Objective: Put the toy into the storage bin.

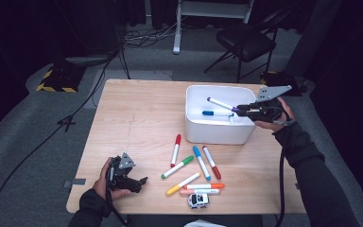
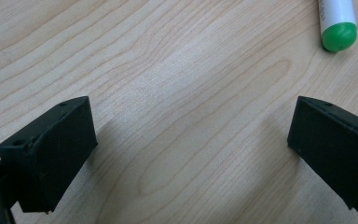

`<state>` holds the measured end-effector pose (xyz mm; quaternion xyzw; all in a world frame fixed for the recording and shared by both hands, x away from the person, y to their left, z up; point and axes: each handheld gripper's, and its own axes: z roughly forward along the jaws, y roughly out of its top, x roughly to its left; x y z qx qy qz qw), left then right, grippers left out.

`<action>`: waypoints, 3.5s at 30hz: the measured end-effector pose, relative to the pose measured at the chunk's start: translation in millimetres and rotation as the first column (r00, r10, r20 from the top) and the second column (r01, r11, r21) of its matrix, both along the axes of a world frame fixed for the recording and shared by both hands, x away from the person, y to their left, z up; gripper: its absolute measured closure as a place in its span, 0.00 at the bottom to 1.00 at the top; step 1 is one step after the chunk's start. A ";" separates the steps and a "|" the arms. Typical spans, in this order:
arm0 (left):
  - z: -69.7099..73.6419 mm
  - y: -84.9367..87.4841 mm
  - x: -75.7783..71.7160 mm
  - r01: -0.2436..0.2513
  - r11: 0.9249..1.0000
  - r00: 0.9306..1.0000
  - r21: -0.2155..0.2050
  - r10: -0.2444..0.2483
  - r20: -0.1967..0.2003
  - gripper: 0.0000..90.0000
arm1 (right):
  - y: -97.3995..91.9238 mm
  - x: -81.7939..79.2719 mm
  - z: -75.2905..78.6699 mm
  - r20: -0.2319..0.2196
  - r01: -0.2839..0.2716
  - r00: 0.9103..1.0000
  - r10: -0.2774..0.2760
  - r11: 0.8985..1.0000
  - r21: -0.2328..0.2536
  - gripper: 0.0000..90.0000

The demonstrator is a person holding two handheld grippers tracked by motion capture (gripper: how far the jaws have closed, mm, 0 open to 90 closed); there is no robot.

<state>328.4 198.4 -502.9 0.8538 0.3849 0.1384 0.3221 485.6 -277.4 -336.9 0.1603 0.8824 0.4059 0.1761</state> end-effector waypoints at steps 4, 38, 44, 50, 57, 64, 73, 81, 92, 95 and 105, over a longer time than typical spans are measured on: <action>0.0 0.0 0.0 0.000 1.000 1.000 0.000 0.000 0.000 0.01 | 3.4 8.3 -1.9 -0.017 0.013 1.000 -0.013 1.000 -0.021 0.84; 0.0 0.0 0.0 0.000 1.000 1.000 0.000 0.000 0.000 0.01 | -21.8 15.9 -17.6 -0.113 0.039 0.991 -0.067 0.973 -0.229 0.83; 0.0 0.0 0.0 0.000 1.000 1.000 0.000 0.000 0.000 0.01 | -22.6 14.3 -16.4 -0.109 0.054 0.991 -0.080 0.975 -0.217 0.77; 0.0 0.0 -0.1 0.000 1.000 1.000 0.000 0.000 0.000 0.01 | -22.3 4.8 -11.4 -0.084 0.061 0.994 -0.073 0.988 -0.141 0.68; 0.0 0.0 0.0 0.000 1.000 1.000 0.000 0.000 0.000 0.01 | -25.3 -24.4 -2.3 -0.023 0.077 0.997 -0.077 0.997 0.002 0.50; 0.0 -0.1 -0.1 0.000 1.000 1.000 0.000 0.000 0.001 0.01 | -22.2 -55.4 -5.8 0.032 0.091 0.995 -0.094 0.992 0.086 0.35; 0.2 0.0 -0.3 -0.001 1.000 1.000 0.002 0.001 0.003 0.01 | 1.1 -94.7 -53.1 -0.008 0.081 0.997 -0.080 0.990 0.116 0.35; 0.0 -0.1 -0.1 0.000 1.000 1.000 0.000 0.000 0.001 0.01 | 25.3 -109.1 -108.2 -0.095 0.046 0.995 -0.039 0.996 0.074 0.36; 0.2 0.0 -0.3 0.000 1.000 1.000 0.002 0.000 0.003 0.01 | 48.2 -115.4 -147.9 -0.173 0.018 0.985 -0.014 1.000 0.023 0.35; 0.2 0.0 -0.3 0.000 1.000 1.000 0.002 0.000 0.003 0.01 | 52.4 -116.0 -155.5 -0.176 0.028 0.984 -0.028 1.000 -0.004 0.37; 0.1 0.0 -0.2 -0.001 1.000 1.000 0.002 0.001 0.002 0.01 | 41.2 -108.6 -163.5 -0.176 0.038 0.984 -0.032 0.999 0.029 0.54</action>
